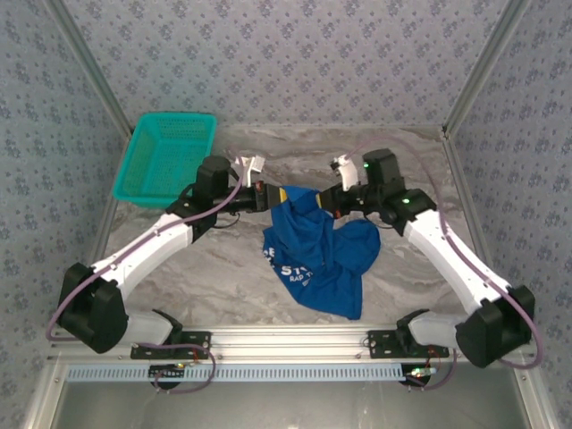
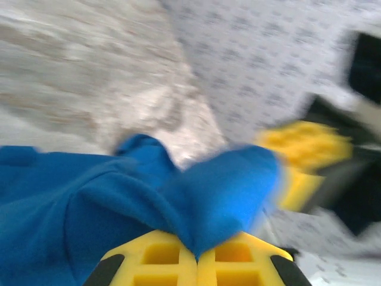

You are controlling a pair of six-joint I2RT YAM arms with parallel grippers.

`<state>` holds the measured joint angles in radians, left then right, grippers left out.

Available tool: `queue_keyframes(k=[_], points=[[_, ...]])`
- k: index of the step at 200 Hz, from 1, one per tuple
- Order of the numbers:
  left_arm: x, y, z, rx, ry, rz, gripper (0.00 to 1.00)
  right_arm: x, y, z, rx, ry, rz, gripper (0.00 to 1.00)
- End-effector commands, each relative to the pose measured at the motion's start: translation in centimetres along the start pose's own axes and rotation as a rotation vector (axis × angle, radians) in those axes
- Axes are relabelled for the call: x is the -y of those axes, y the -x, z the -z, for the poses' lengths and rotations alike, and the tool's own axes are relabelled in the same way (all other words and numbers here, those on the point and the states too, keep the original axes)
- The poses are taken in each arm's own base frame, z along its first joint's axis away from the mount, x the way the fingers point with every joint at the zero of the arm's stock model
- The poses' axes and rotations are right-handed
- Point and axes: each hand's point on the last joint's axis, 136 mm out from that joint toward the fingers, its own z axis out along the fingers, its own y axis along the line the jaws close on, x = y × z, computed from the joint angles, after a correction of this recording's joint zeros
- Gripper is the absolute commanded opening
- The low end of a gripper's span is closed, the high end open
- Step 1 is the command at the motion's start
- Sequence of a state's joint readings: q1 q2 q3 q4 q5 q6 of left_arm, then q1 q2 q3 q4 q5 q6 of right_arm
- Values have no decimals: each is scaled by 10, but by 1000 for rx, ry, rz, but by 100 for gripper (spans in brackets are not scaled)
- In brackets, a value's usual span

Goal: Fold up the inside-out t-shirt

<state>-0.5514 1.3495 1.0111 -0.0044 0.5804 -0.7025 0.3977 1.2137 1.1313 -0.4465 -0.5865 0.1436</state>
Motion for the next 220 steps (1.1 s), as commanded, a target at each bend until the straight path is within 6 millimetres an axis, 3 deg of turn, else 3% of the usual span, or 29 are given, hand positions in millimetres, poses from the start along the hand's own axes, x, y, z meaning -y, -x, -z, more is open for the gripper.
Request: queue_keyframes(k=[1,27,57,84,113,134,159,186,220], points=[[-59,21,3,81,293,-30,5,-44,20,38,60,245,-127,0],[-60,30,-2,93,258,-28,26,-46,32,43,92,277,-166,0],[-36,23,11,93,194,-87,50,-35,36,37,96,261,-200,0],[4,1,21,96,124,-280,57,-27,26,29,64,255,-196,0],[22,-17,-4,-32,119,-427,62,-27,21,28,53,261,-164,0],[29,-17,-22,-53,135,-521,69,-27,20,28,51,261,-162,0],[22,-1,-36,-26,208,-546,75,-28,19,28,46,267,-164,0],[25,2,-59,-36,165,-561,78,-32,16,28,42,282,-156,0],[-14,41,-75,104,333,-440,73,-36,7,32,20,286,-121,0]])
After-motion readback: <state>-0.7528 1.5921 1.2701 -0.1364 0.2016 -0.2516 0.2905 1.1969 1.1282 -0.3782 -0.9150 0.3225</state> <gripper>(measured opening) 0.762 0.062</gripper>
